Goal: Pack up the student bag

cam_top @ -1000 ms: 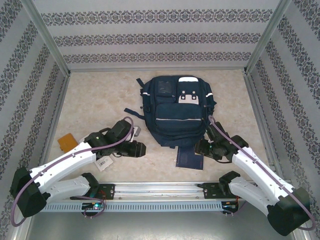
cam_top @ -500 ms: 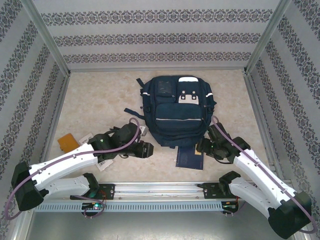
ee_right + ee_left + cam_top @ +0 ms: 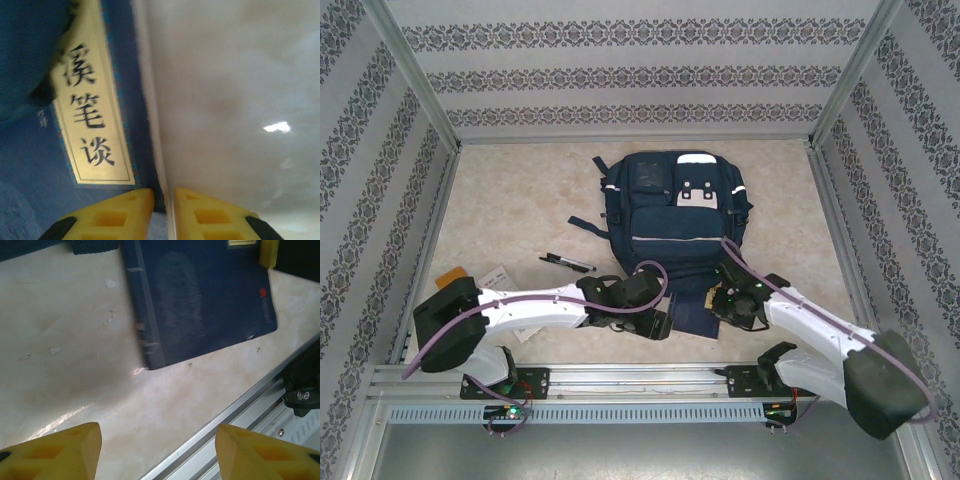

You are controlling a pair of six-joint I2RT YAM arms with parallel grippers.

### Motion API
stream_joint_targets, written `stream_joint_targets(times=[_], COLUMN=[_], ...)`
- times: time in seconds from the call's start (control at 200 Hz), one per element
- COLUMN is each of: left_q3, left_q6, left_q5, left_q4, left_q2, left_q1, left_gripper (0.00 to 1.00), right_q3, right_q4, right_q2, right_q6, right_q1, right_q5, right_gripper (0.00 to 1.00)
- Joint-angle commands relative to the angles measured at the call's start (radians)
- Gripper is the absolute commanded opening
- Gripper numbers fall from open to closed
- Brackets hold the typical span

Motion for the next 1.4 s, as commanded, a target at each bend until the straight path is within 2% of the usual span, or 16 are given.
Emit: stream_joint_targets(times=[0.0, 0.11, 0.25, 0.41, 0.475, 0.555, 0.665, 0.734, 0.874, 0.964, 1.084, 1.204, 1.394], left_q3=[0.004, -0.031, -0.082, -0.135, -0.147, -0.143, -0.103, -0.061, -0.022, -0.034, -0.031, -0.075, -0.110], left_q6=[-0.014, -0.028, -0.037, -0.014, 0.005, 0.047, 0.123, 0.185, 0.273, 0.284, 0.265, 0.242, 0.161], left_q5=[0.012, 0.003, -0.034, -0.031, -0.021, -0.022, 0.011, 0.035, -0.029, -0.044, 0.004, 0.030, 0.160], left_q4=[0.057, 0.063, 0.009, -0.005, -0.006, -0.018, -0.021, -0.022, -0.016, 0.013, 0.036, 0.100, 0.134], left_q2=[0.015, 0.012, -0.030, -0.107, -0.125, -0.127, -0.086, -0.038, 0.051, 0.084, 0.143, 0.145, 0.106], left_q1=[-0.008, 0.009, 0.066, 0.125, 0.145, 0.164, 0.170, 0.170, 0.170, 0.170, 0.167, 0.150, 0.116], left_gripper=[0.63, 0.64, 0.64, 0.64, 0.64, 0.64, 0.64, 0.64, 0.64, 0.65, 0.65, 0.66, 0.63], right_q3=[-0.006, -0.003, 0.038, 0.059, 0.054, 0.063, 0.078, 0.047, -0.037, -0.075, -0.109, -0.076, -0.081], right_q4=[0.023, 0.059, 0.092, 0.091, 0.092, 0.074, 0.009, 0.007, 0.067, 0.130, 0.211, 0.192, 0.190], right_q2=[0.067, 0.074, 0.113, 0.150, 0.142, 0.108, 0.024, -0.040, -0.126, -0.142, -0.088, -0.020, -0.057], right_q6=[0.072, 0.173, 0.250, 0.282, 0.289, 0.283, 0.306, 0.341, 0.399, 0.399, 0.378, 0.326, 0.356], right_q1=[0.106, 0.229, 0.403, 0.480, 0.482, 0.482, 0.465, 0.432, 0.333, 0.291, 0.253, 0.245, 0.244], right_q5=[-0.101, -0.129, -0.157, -0.166, -0.188, -0.190, -0.106, -0.059, -0.017, -0.014, -0.074, -0.141, -0.142], right_gripper=[0.18, 0.14, 0.15, 0.17, 0.20, 0.30, 0.45, 0.51, 0.51, 0.49, 0.48, 0.50, 0.51])
